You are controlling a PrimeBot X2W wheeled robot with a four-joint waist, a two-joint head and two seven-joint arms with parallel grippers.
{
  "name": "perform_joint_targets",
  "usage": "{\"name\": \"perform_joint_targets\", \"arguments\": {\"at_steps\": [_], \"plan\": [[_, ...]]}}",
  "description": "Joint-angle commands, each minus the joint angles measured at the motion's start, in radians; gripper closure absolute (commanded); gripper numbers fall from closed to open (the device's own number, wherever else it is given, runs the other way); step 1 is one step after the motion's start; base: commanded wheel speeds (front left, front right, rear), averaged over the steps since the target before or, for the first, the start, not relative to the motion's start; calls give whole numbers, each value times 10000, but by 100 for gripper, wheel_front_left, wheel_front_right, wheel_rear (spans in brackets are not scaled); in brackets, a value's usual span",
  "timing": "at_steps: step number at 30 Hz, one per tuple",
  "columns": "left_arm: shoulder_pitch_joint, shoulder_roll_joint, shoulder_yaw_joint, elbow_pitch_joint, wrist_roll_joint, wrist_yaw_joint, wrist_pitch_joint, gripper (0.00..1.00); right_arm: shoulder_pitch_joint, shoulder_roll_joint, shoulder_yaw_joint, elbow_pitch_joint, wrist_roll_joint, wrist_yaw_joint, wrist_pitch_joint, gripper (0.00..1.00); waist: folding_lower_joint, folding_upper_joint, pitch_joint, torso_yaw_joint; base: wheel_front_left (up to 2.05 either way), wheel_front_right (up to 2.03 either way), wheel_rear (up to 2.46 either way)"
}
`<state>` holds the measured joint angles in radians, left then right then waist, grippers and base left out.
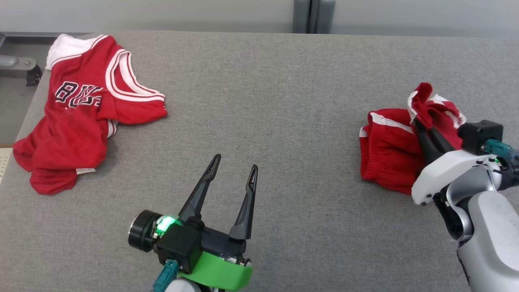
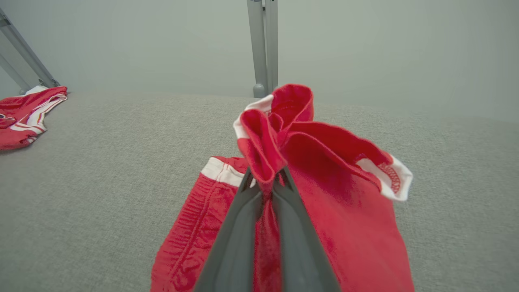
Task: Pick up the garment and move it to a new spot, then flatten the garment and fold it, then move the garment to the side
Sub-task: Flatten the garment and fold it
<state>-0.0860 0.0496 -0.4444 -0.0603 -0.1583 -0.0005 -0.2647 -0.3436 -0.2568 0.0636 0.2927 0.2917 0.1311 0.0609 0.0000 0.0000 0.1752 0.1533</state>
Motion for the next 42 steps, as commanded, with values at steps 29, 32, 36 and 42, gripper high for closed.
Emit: {"name": "perform_joint_targets", "arguments": {"at_steps": [29,32,36,42], "plan": [[191,17,-107,-187,-154,98,8,0,1184,-601,-280,-163,576,-4,-422,100,0,0,14,-7,0,0,0],[14,19,-185,-166,-160,61,8,0,693,-720,-196,588,641,-4,-213,100,0,0,191,177,0,0,0],[-102,17,-266,-116,-242,63,8,0,67,-907,89,1642,908,-4,57,100,0,0,375,523,0,0,0],[-253,17,-405,-163,-390,174,8,0,-689,-1205,636,2742,1339,-4,258,100,0,0,530,1086,0,0,0]]}}
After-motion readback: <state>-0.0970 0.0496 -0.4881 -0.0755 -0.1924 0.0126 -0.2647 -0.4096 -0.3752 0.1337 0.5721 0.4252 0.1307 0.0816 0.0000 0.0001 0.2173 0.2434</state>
